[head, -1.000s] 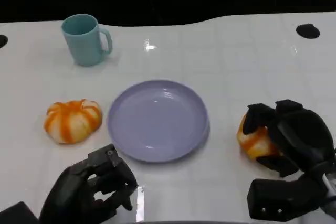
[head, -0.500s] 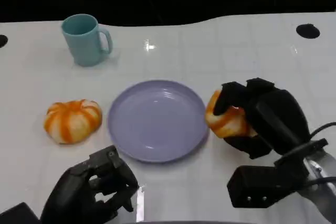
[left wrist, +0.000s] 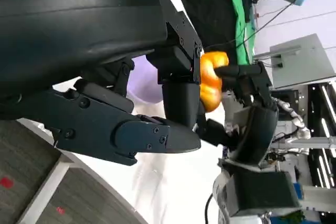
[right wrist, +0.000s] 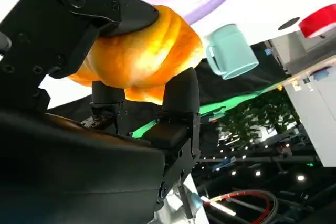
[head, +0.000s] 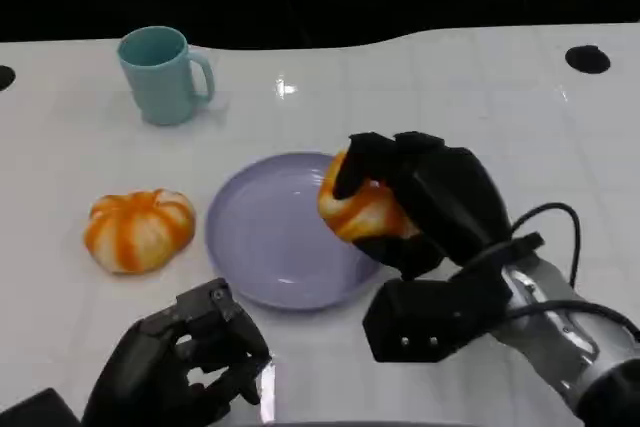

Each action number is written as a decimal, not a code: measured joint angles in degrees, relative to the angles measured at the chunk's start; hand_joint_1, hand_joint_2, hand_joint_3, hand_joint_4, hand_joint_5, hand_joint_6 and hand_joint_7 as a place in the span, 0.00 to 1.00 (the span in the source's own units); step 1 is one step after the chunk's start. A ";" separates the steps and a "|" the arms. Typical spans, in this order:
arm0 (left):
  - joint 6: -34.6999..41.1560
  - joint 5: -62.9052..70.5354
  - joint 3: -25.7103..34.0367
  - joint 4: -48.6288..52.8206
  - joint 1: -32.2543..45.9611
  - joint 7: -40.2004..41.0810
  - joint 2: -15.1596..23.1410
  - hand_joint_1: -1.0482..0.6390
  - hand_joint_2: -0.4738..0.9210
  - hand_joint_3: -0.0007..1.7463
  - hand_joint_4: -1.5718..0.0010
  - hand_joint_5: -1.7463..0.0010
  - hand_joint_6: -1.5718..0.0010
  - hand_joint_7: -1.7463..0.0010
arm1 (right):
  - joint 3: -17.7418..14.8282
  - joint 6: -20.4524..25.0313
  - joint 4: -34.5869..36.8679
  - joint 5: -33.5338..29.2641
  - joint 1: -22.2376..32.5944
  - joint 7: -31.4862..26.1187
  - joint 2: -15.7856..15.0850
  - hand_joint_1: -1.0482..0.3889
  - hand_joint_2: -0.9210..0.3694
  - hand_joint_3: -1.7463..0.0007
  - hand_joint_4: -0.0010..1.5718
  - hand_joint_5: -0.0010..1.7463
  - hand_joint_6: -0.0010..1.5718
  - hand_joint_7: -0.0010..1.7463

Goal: Grasp the bread from the table and place it into the plate.

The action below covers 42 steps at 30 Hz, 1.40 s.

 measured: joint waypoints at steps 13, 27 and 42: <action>0.02 1.13 -0.44 -0.90 0.12 0.51 -0.35 0.31 1.00 0.18 0.58 0.00 0.63 0.12 | 2.82 -0.37 16.81 0.24 -10.07 -1.47 5.90 0.62 0.47 0.24 0.61 1.00 0.46 0.97; 0.90 1.18 -0.87 -1.33 0.16 0.58 -0.52 0.31 1.00 0.18 0.57 0.00 0.63 0.11 | 4.16 2.58 21.75 4.45 -14.81 13.27 7.00 0.29 0.00 0.86 0.02 0.23 0.19 0.00; 0.90 1.22 -0.86 -1.58 0.18 0.59 -0.53 0.31 1.00 0.18 0.57 0.00 0.63 0.11 | 5.84 6.29 8.73 4.14 -10.67 21.85 2.23 0.23 0.00 0.80 0.00 0.19 0.13 0.01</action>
